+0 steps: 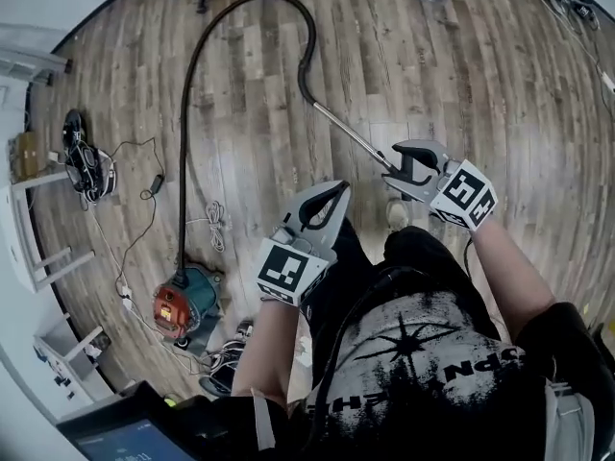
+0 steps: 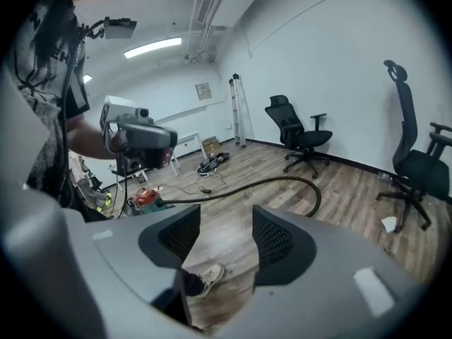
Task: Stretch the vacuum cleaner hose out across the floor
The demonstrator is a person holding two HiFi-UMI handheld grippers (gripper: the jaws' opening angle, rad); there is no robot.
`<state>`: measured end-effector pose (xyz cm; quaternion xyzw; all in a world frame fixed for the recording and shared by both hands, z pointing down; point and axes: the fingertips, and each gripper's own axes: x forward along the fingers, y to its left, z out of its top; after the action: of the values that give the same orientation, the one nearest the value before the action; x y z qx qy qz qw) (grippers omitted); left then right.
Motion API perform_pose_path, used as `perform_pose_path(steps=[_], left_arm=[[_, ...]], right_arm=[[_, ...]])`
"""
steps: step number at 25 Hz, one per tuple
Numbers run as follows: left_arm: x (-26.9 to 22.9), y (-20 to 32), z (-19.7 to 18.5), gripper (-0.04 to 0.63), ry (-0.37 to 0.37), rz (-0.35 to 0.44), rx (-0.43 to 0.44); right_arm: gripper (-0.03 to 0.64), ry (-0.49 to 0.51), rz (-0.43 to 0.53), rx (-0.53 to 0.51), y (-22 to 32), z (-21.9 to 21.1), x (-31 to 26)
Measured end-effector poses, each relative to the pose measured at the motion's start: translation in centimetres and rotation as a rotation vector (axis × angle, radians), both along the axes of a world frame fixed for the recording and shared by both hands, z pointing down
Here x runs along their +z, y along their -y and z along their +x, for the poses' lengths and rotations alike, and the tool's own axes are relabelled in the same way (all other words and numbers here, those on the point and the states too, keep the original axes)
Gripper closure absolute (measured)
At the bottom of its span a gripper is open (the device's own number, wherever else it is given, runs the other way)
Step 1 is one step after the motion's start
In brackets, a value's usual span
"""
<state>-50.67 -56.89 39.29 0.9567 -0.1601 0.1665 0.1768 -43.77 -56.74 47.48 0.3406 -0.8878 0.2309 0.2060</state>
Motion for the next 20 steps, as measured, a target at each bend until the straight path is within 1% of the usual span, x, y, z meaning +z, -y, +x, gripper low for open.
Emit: perform_pose_path(steps=[2, 5, 7, 9, 11, 12, 14, 17, 18, 20], left_arm=[[2.0, 2.3, -0.4, 0.595, -0.012, -0.013, 0.01], [4.6, 5.6, -1.0, 0.595, -0.061, -0.021, -0.028], [7.4, 7.8, -1.6, 0.595, -0.054, -0.036, -0.064], [11.2, 9.2, -2.0, 0.595, -0.031, -0.042, -0.105], [15.4, 10.4, -2.1, 0.595, -0.027, -0.028, -0.151], [17.7, 10.9, -2.1, 0.595, -0.027, -0.022, -0.171], [22.4, 11.9, -2.0, 0.595, -0.039, -0.015, -0.206], [28.6, 12.1, -2.1, 0.595, -0.099, -0.046, -0.23], [30.6, 12.0, -2.3, 0.595, -0.107, -0.054, -0.235], [34.4, 12.0, -2.7, 0.595, -0.098, -0.055, -0.258]], right_arm=[[0.377, -0.047, -0.051, 0.025, 1.9, 0.2, 4.3], [0.373, -0.086, -0.129, 0.087, 4.5, 0.7, 11.7], [0.373, -0.12, -0.175, 0.091, 6.2, 1.0, 17.0], [0.373, -0.164, -0.215, 0.054, 6.8, 1.2, 23.0], [0.387, -0.191, -0.26, 0.007, 6.7, 0.8, 30.2], [0.423, -0.198, -0.29, -0.017, 6.5, 0.7, 34.2], [0.419, -0.223, -0.344, -0.052, 6.5, 0.9, 42.7], [0.404, -0.288, -0.424, -0.085, 5.6, 1.1, 55.0], [0.396, -0.313, -0.448, -0.092, 5.1, 1.2, 58.9], [0.389, -0.358, -0.483, -0.093, 4.8, 1.4, 66.1]])
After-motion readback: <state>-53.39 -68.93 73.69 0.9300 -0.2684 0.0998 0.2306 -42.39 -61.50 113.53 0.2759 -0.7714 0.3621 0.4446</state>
